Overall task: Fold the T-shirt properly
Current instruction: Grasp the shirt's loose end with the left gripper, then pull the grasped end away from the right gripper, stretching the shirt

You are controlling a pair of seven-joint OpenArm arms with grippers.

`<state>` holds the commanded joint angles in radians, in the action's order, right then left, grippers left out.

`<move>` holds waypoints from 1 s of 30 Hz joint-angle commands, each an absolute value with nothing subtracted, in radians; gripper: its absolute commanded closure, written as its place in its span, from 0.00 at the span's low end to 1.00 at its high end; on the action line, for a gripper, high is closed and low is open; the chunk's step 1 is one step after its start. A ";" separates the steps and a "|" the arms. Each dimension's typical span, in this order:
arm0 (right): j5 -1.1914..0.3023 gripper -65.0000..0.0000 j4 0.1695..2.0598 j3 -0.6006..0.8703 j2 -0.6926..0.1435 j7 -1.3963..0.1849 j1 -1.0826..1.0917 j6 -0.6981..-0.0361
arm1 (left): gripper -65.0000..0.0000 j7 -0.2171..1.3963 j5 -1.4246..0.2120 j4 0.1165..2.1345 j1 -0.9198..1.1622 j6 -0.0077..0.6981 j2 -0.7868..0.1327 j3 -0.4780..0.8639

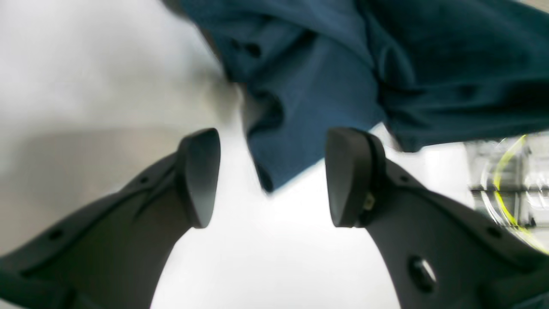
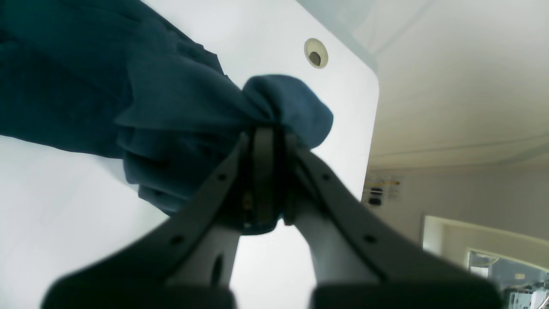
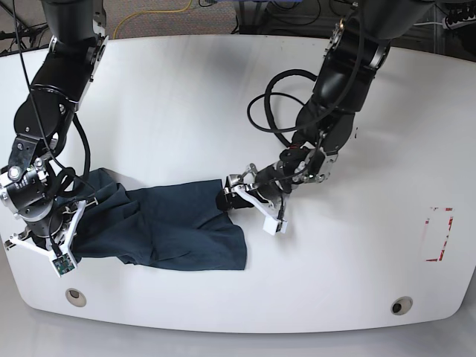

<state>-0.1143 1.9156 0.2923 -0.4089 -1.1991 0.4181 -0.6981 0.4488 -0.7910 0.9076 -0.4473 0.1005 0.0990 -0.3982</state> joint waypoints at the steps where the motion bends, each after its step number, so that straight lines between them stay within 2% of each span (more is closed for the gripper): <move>1: -0.114 1.00 1.917 0.292 -0.409 -1.199 0.418 -0.698 | 0.44 0.437 -0.779 0.871 -0.461 0.102 0.113 -0.404; 4: -0.113 1.00 1.914 0.292 -0.409 -1.199 0.418 -0.698 | 0.44 0.407 -0.763 0.794 -0.495 0.114 0.145 -0.423; 9: -0.113 1.00 1.916 0.292 -0.409 -1.199 0.418 -0.698 | 0.44 0.358 -0.756 0.691 -0.539 0.188 0.157 -0.441; 16: -0.113 1.00 1.916 0.294 -0.409 -1.199 0.418 -0.698 | 0.46 0.317 -0.759 0.556 -0.587 0.196 0.157 -0.441; 17: -0.113 1.00 1.916 0.294 -0.409 -1.199 0.418 -0.698 | 0.48 0.317 -0.760 0.547 -0.591 0.196 0.157 -0.441; 19: -0.113 1.00 1.916 0.294 -0.410 -1.199 0.418 -0.698 | 0.59 0.315 -0.762 0.530 -0.596 0.197 0.157 -0.441; 23: -0.113 1.00 1.916 0.294 -0.410 -1.199 0.418 -0.698 | 0.96 0.289 -0.756 0.524 -0.602 0.199 0.157 -0.443; 24: -0.113 1.00 1.916 0.294 -0.410 -1.199 0.418 -0.698 | 1.00 0.286 -0.756 0.524 -0.604 0.199 0.157 -0.443; 30: -0.113 1.00 1.916 0.294 -0.407 -1.199 0.418 -0.698 | 1.00 0.286 -0.773 0.533 -0.607 0.200 0.157 -0.456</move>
